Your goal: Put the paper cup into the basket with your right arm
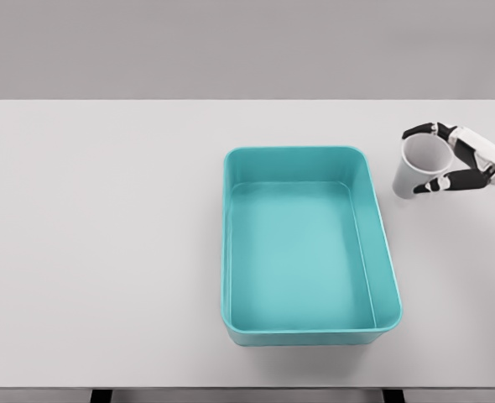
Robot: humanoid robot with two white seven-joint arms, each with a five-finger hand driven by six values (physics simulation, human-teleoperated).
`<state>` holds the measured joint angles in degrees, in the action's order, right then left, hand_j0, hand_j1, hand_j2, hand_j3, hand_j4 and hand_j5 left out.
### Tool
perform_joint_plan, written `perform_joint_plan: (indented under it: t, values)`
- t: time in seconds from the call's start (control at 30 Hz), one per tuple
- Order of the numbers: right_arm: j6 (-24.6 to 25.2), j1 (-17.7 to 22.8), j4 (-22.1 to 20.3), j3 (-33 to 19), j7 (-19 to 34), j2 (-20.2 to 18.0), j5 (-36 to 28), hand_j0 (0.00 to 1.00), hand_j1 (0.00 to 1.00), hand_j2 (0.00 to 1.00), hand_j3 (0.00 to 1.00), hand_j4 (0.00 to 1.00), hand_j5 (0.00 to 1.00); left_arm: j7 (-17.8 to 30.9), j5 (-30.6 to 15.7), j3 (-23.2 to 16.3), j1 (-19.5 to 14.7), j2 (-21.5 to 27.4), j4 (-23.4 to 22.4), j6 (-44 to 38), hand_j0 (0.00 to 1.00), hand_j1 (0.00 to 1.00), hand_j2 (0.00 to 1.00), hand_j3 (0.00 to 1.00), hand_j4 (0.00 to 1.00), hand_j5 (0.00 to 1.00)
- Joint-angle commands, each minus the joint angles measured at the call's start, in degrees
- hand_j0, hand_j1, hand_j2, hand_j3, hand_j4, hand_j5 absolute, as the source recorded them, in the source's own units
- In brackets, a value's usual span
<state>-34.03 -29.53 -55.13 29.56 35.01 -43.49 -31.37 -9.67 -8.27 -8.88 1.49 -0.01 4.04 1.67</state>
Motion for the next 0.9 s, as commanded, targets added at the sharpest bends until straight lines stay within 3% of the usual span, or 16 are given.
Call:
perform_joint_plan:
  t: [0.0, 0.27, 0.47, 0.67, 0.87]
  values:
    - [0.11, 0.0, -0.51, -1.79, -0.01, -0.19, -0.44, 0.72, 0.72, 0.72, 0.72, 0.72, 0.72, 0.0, 0.01, 0.0, 0.0, 0.01, 0.0, 0.0, 1.0, 1.0, 1.0, 1.0, 1.0, 1.0]
    - [0.37, 0.0, -7.01, -3.9, -0.01, -0.45, -0.44, 0.72, 0.72, 0.72, 0.72, 0.72, 0.72, 0.0, 0.01, 0.0, 0.0, 0.01, 0.0, 0.0, 1.0, 1.0, 1.0, 1.0, 1.0, 1.0]
    - [0.46, 0.0, -14.13, -3.99, -0.01, -0.45, -0.27, 0.72, 0.72, 0.72, 0.72, 0.72, 0.72, 0.0, 0.01, 0.0, 0.0, 0.01, 0.0, 0.0, 1.0, 1.0, 1.0, 1.0, 1.0, 1.0]
    - [0.46, 0.0, -16.33, -5.83, -0.01, -0.54, -0.18, 0.72, 0.72, 0.72, 0.72, 0.72, 0.72, 0.0, 0.01, 0.0, 0.0, 0.01, 0.0, 0.0, 1.0, 1.0, 1.0, 1.0, 1.0, 1.0]
    - [0.63, 0.0, -27.05, -4.43, -0.01, -0.28, 0.26, 0.72, 0.72, 0.72, 0.72, 0.72, 0.72, 0.0, 0.01, 0.0, 0.0, 0.01, 0.0, 0.0, 1.0, 1.0, 1.0, 1.0, 1.0, 1.0]
